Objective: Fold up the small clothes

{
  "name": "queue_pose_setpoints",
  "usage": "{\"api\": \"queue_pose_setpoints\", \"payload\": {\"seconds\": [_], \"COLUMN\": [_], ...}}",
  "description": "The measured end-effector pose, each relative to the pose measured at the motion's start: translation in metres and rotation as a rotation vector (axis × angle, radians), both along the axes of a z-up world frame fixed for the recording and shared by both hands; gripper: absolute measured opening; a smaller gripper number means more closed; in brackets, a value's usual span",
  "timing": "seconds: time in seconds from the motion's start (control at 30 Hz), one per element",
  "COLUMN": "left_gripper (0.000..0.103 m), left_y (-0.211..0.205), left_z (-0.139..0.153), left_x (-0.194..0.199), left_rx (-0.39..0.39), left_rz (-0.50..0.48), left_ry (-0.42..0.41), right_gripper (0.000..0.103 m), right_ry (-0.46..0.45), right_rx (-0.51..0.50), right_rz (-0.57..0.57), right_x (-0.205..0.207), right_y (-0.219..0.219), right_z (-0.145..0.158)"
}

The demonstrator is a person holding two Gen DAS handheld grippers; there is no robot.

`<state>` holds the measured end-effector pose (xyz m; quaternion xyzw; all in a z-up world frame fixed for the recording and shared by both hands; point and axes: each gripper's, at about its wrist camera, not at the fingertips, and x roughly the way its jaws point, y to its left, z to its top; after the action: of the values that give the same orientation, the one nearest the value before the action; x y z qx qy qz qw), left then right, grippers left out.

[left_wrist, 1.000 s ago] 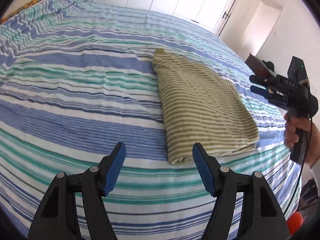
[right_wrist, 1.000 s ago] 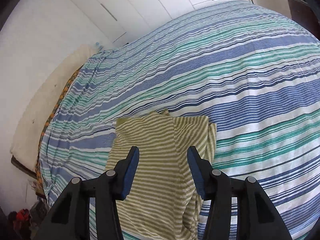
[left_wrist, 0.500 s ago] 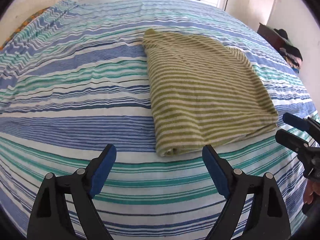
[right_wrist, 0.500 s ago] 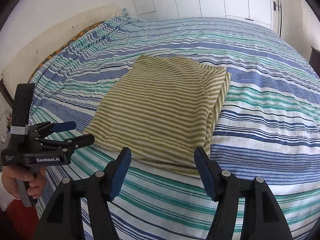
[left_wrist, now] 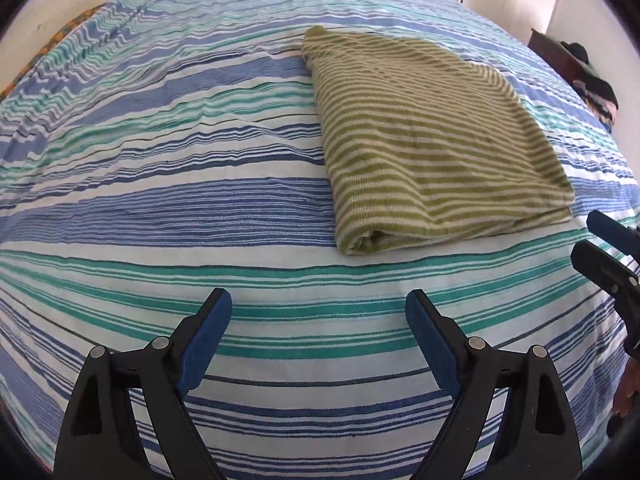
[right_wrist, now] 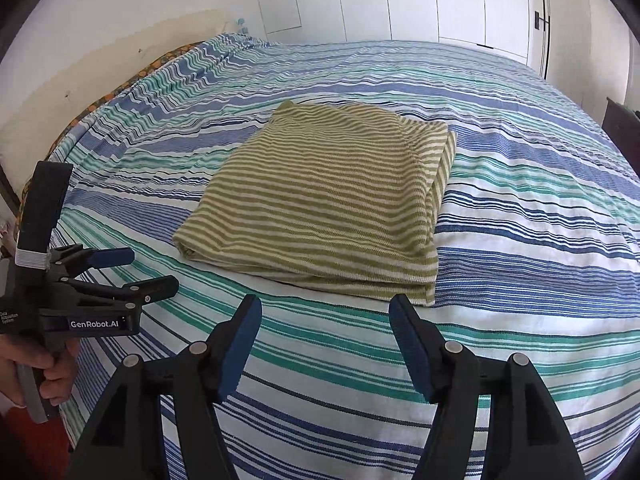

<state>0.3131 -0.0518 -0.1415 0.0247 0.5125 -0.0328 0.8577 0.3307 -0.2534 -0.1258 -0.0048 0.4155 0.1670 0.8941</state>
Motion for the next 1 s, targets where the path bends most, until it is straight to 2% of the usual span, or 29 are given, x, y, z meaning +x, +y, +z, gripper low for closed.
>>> {"api": "queue_pose_setpoints", "payload": {"seconds": [0.2,0.3,0.37,0.43,0.5,0.57,0.77,1.0], "left_gripper": [0.09,0.096,0.099,0.102,0.103,0.103,0.103,0.103], "left_y": [0.001,-0.001,-0.001,0.002,0.007,0.009,0.006,0.006], "left_z": [-0.008,-0.02,-0.029,-0.035,-0.039,-0.041,-0.041,-0.043], "left_x": [0.001,0.001,0.0,-0.002,-0.002,-0.004,-0.008,-0.009], "left_rx": [0.006,0.028,0.043,0.021,-0.021,-0.039,-0.027,-0.036], "left_rz": [0.001,-0.016,-0.03,-0.035,-0.03,-0.027,-0.027,-0.027], "left_ry": [0.019,0.024,0.01,-0.015,-0.035,-0.065,-0.097,-0.11], "right_gripper": [0.066,0.066,0.066,0.067,0.069,0.072,0.078,0.078], "right_ry": [-0.041,-0.043,0.022,0.136,0.086,0.085,0.042,0.038], "right_rx": [0.012,0.021,0.009,0.041,0.1,0.119,0.088,0.094], "right_rz": [0.008,0.007,-0.013,-0.023,-0.018,-0.013,0.004,0.004], "right_x": [0.011,0.022,0.035,0.046,0.042,0.042,0.036,0.036], "right_y": [0.003,0.002,-0.002,-0.011,-0.018,-0.019,-0.013,-0.014], "right_z": [0.012,0.006,-0.016,-0.051,-0.057,-0.058,-0.061,-0.061]}}
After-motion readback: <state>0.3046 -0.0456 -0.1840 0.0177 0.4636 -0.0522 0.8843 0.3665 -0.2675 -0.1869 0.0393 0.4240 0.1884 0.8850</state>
